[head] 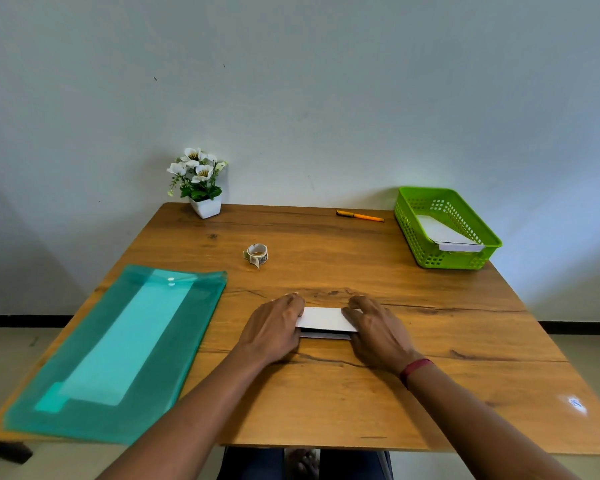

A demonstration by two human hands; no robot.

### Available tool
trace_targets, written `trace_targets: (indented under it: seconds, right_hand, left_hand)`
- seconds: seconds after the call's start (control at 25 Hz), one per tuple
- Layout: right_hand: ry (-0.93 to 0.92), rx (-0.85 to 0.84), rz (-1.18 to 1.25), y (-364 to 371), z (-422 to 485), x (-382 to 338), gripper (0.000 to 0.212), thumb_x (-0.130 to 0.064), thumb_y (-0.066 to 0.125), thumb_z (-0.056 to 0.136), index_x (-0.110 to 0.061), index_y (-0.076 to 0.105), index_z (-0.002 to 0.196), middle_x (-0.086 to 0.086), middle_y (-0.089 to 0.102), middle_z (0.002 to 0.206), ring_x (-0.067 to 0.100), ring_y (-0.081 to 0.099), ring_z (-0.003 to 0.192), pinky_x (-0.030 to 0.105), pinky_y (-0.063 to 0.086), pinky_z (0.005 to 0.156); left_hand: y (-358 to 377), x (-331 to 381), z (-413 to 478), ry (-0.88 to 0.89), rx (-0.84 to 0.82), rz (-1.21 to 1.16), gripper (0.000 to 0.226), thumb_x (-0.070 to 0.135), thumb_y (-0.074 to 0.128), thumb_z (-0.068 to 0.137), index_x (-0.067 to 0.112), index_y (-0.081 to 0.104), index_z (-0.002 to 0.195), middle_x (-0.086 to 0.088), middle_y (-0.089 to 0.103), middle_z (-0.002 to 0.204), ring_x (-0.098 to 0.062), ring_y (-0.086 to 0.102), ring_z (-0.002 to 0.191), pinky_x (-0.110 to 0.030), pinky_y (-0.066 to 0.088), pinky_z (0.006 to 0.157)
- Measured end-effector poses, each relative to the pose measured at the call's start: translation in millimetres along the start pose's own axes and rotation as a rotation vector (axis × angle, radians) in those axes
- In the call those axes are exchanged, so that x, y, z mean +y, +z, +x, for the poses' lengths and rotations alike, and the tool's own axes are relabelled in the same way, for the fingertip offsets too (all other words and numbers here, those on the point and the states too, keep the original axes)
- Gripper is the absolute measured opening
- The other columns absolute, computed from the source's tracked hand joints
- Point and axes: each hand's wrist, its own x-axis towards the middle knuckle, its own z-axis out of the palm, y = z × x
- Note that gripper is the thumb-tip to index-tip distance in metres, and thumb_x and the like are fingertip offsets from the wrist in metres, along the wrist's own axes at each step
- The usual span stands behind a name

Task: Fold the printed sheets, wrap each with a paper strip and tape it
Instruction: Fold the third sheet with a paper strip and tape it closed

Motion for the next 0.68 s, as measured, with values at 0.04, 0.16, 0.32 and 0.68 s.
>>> trace_targets:
  seconds: [0.04,0.16,0.32,0.68]
  right_hand:
    - [0.011,-0.043,0.018,5.2,-2.5,-0.3,0.055,-0.031,0.052,0.093,-0.016,0.044,0.145,0.010,0.042,0.150,0.028,0.043,0.134,0.037,0.042,0.104]
    - [0.049,-0.135,0.056,20.3,-9.0,-3.7,0.074,-0.056,0.027,0.097,-0.015,0.013,0.158,0.008,0.010,0.165,0.023,0.009,0.152,0.038,0.010,0.124]
    - [0.054,-0.150,0.031,30.4,-12.4,-8.0,0.092,-0.078,0.004,0.088,-0.018,-0.006,0.157,0.005,-0.014,0.163,0.020,-0.014,0.151,0.039,-0.010,0.121]
    - [-0.009,-0.131,0.045,31.0,-11.6,-23.6,0.082,-0.071,0.006,0.093,-0.022,-0.011,0.156,0.001,-0.018,0.163,0.016,-0.020,0.150,0.039,-0.013,0.121]
  left_hand:
    - [4.3,0.2,-2.8,-0.003,-0.025,0.009,0.033,0.022,0.063,0.087,0.021,0.046,0.116,-0.006,0.060,0.125,-0.024,0.059,0.103,-0.031,0.045,0.074]
    - [16.2,0.7,-11.4,-0.020,-0.122,0.052,0.054,0.043,0.044,0.097,0.017,0.033,0.143,-0.015,0.033,0.158,-0.029,0.034,0.144,-0.038,0.030,0.116]
    - [28.4,4.9,-20.0,-0.013,-0.273,0.137,0.080,0.067,0.014,0.095,0.022,-0.008,0.158,-0.011,-0.017,0.164,-0.028,-0.015,0.152,-0.043,-0.006,0.123]
    - [28.6,18.6,-17.6,0.034,-0.247,0.158,0.067,0.053,0.009,0.099,0.024,-0.010,0.157,-0.003,-0.016,0.166,-0.021,-0.015,0.152,-0.052,-0.009,0.121]
